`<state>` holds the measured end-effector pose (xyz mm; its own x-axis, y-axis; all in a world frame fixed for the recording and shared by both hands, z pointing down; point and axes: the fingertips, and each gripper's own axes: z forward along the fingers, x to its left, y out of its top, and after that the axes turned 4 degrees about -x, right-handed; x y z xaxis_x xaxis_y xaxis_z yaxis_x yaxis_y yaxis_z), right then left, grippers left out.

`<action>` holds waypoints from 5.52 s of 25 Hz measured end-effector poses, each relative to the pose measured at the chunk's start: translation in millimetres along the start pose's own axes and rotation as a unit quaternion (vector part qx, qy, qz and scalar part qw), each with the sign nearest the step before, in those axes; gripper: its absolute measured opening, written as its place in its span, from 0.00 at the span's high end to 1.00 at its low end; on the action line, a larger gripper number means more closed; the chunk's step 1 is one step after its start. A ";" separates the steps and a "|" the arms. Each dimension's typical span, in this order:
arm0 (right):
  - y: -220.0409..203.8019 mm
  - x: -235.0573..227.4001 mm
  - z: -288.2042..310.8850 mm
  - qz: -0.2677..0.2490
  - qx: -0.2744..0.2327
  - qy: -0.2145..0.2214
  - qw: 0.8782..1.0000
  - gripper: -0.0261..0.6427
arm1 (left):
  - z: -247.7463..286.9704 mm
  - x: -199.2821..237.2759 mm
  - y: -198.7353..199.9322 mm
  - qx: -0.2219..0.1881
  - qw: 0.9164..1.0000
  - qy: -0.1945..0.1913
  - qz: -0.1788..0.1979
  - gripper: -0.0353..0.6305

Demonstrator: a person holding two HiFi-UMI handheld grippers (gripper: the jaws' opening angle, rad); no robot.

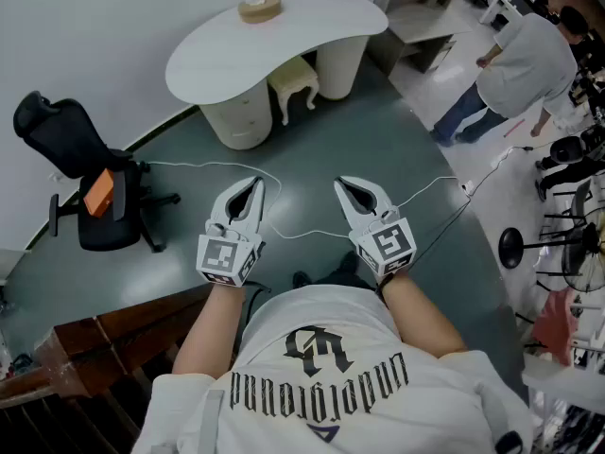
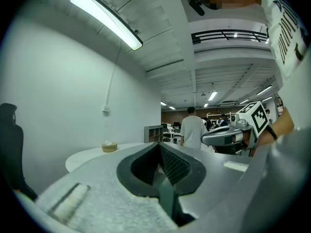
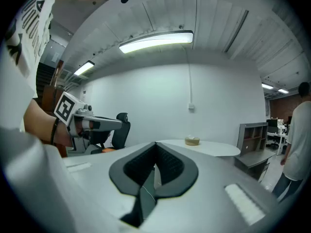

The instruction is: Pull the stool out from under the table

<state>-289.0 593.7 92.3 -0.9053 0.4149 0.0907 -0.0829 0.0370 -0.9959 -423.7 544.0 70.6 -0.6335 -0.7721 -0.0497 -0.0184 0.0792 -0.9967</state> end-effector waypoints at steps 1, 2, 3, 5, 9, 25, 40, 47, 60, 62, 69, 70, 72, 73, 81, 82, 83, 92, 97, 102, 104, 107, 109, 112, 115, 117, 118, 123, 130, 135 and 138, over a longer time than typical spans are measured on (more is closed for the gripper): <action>0.3 0.2 -0.4 0.000 0.000 0.000 1.000 0.96 | -0.2 -0.4 0.1 0.000 1.000 0.000 0.000 0.93; 0.7 0.3 -0.7 -0.001 -0.001 0.000 1.000 0.96 | -0.4 -0.7 0.3 -0.001 1.000 0.001 0.000 0.93; 1.2 0.4 -1.0 -0.001 -0.001 0.001 1.000 0.96 | -0.5 -0.9 0.5 -0.001 1.000 0.001 0.000 0.93; 2.1 0.0 -1.6 -0.002 -0.001 0.002 1.000 0.96 | -0.3 -1.2 1.1 -0.002 1.000 0.004 0.000 0.93; 3.5 -3.5 -4.4 -0.002 -0.004 0.004 1.000 0.96 | 3.0 -2.8 1.8 -0.003 1.000 0.009 -0.001 0.93; -3.7 -91.1 -3.8 -0.006 -0.015 0.020 1.000 0.96 | 77.9 -20.4 -3.1 0.002 0.999 0.041 0.008 0.93; -37.3 -309.7 -26.9 0.000 -0.011 0.095 0.995 0.96 | 273.7 -101.4 -27.2 0.010 0.993 0.118 0.017 0.93; -53.1 -380.7 -33.2 0.002 -0.006 0.115 0.993 0.96 | 332.2 -133.4 -37.7 0.019 0.991 0.134 0.015 0.93; -84.1 -426.4 26.1 0.000 0.017 0.131 0.991 0.95 | 395.7 -89.9 -68.9 0.033 0.990 0.137 0.016 0.93; -86.6 -435.9 42.5 -0.002 0.019 0.132 0.991 0.94 | 410.4 -76.1 -75.5 0.036 0.990 0.136 0.012 0.93; -97.2 -461.6 120.6 0.001 0.026 0.141 0.990 0.93 | 462.5 -11.7 -93.3 0.036 0.990 0.134 0.009 0.93; -98.2 -465.5 134.1 0.001 0.026 0.142 0.989 0.92 | 470.6 -0.3 -95.8 0.036 0.990 0.134 0.010 0.93; -102.9 -473.1 161.4 0.004 0.028 0.142 0.989 0.92 | 485.0 22.9 -102.6 0.034 0.990 0.134 0.010 0.93; -106.5 -475.9 174.7 0.006 0.030 0.142 0.989 0.92 | 490.5 34.8 -106.9 0.034 0.990 0.134 0.009 0.93; -123.4 -490.1 274.8 -0.001 0.025 0.139 0.990 0.90 | 525.1 127.3 -133.0 0.021 0.990 0.138 0.009 0.93; -127.3 -492.2 284.6 -0.002 0.027 0.140 0.990 0.90 | 528.5 137.0 -137.0 0.021 0.990 0.139 0.010 0.93; -130.7 -494.2 293.8 -0.003 0.029 0.141 0.990 0.90 | 531.7 145.8 -140.4 0.020 0.990 0.142 0.009 0.93; -154.4 -516.9 332.9 -0.014 0.036 0.175 0.984 0.89 | 551.1 171.1 -170.9 0.026 0.984 0.176 0.006 0.93; -178.8 -543.3 341.9 -0.019 0.035 0.193 0.980 0.88 | 564.1 167.0 -193.1 0.030 0.978 0.204 0.005 0.93; -217.9 -558.5 349.1 -0.013 0.039 0.209 0.977 0.86 | 569.9 163.5 -238.0 0.038 0.972 0.231 0.003 0.93; -237.9 -564.2 355.0 -0.005 0.041 0.211 0.977 0.85 | 572.5 167.0 -257.6 0.042 0.970 0.241 0.004 0.93; -274.3 -568.8 371.1 -0.002 0.044 0.214 0.976 0.83 | 574.9 181.1 -292.3 0.046 0.966 0.254 0.002 0.92; -301.4 -570.6 386.5 0.000 0.046 0.217 0.975 0.82 | 579.3 192.0 -318.5 0.049 0.966 0.256 0.003 0.90; -343.3 -573.7 411.8 -0.007 0.044 0.218 0.975 0.80 | 590.0 208.2 -365.1 0.050 0.967 0.252 0.001 0.88; -391.7 -576.9 435.9 -0.015 0.040 0.221 0.974 0.78 | 601.7 223.2 -421.6 0.055 0.968 0.246 -0.003 0.87; -426.3 -582.6 452.0 -0.018 0.040 0.222 0.974 0.77 | 611.9 233.5 -460.2 0.058 0.969 0.240 -0.005 0.83; -443.8 -586.1 459.7 -0.018 0.041 0.222 0.974 0.76 | 617.2 238.9 -478.7 0.059 0.969 0.238 -0.006 0.82; -538.0 -598.9 496.6 -0.023 0.043 0.227 0.973 0.71 | 638.3 270.4 -571.9 0.059 0.971 0.231 -0.008 0.77; -669.9 -594.6 559.6 -0.029 0.035 0.233 0.971 0.68 | 652.6 331.2 -702.9 0.050 0.972 0.230 -0.004 0.68; -766.2 -586.1 610.3 -0.037 0.032 0.234 0.971 0.63 | 658.3 381.1 -795.5 0.038 0.971 0.236 -0.003 0.61; -812.0 -587.9 633.7 -0.031 0.034 0.232 0.972 0.60 | 660.9 397.8 -834.2 0.035 0.971 0.238 -0.003 0.58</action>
<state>46.5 -256.4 848.3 -0.6139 0.7796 0.1239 -0.1728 0.0204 -0.9847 -149.2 -245.9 839.8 -0.9196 -0.3922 -0.0245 0.0181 0.0201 -0.9996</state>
